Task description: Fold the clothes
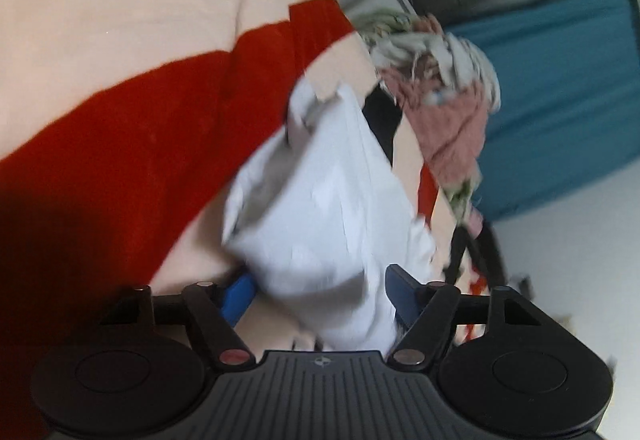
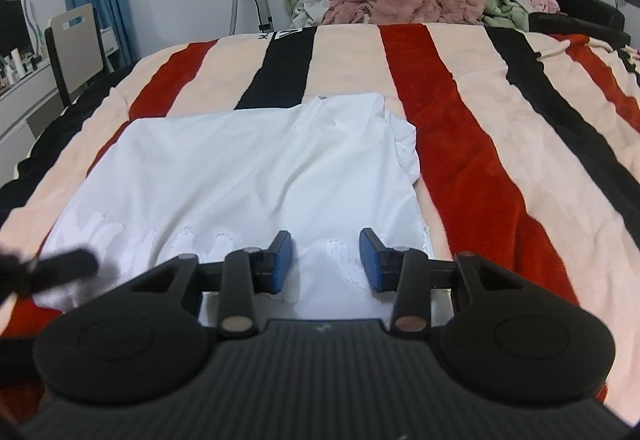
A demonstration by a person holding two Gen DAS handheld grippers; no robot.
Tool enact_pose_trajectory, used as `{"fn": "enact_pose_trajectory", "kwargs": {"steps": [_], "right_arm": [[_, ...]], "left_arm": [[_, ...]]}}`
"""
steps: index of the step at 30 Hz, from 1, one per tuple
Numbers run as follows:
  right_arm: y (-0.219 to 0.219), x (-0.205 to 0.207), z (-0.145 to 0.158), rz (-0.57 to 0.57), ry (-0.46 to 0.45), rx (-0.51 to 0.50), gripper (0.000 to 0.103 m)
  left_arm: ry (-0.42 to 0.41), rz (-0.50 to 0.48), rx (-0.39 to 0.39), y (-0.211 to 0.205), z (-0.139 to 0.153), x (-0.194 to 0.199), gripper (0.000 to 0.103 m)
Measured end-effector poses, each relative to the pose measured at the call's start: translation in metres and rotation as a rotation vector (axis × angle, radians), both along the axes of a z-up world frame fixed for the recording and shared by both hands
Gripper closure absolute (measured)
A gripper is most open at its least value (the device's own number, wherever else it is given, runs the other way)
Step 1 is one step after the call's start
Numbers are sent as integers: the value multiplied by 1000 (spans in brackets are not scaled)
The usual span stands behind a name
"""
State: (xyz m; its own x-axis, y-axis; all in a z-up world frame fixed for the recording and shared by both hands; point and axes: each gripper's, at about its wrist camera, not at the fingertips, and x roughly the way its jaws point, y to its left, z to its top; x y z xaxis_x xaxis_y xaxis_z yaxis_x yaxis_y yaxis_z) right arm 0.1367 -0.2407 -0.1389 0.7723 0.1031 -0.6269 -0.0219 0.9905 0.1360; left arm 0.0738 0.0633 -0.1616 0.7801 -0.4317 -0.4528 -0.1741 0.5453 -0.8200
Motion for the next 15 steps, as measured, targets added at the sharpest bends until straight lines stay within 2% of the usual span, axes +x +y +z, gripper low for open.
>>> {"fn": "enact_pose_trajectory", "kwargs": {"steps": [1, 3, 7, 9, 10, 11, 12, 15], "right_arm": [[-1, 0, 1, -3, 0, 7, 63], [-1, -1, 2, -10, -1, 13, 63], [-7, -6, 8, -51, -6, 89, 62], [-16, -13, 14, -69, -4, 229, 55], [-24, -17, 17, -70, -1, 340, 48], [-31, -22, 17, -69, 3, 455, 26], [-36, -26, 16, -68, 14, 569, 13], [-45, -37, 0, -61, 122, 858, 14]], "left_arm": [[-1, 23, -18, 3, -2, 4, 42], [-1, 49, -33, 5, -5, 10, 64], [-10, 50, -19, 5, -2, 12, 76], [-22, 44, -9, 6, 3, 14, 79], [-21, 42, -6, 6, 3, 15, 79], [-19, 41, -8, 6, 3, 15, 79], [-16, 42, -10, 7, 3, 15, 79], [-9, 42, -15, 8, 2, 16, 79]]}}
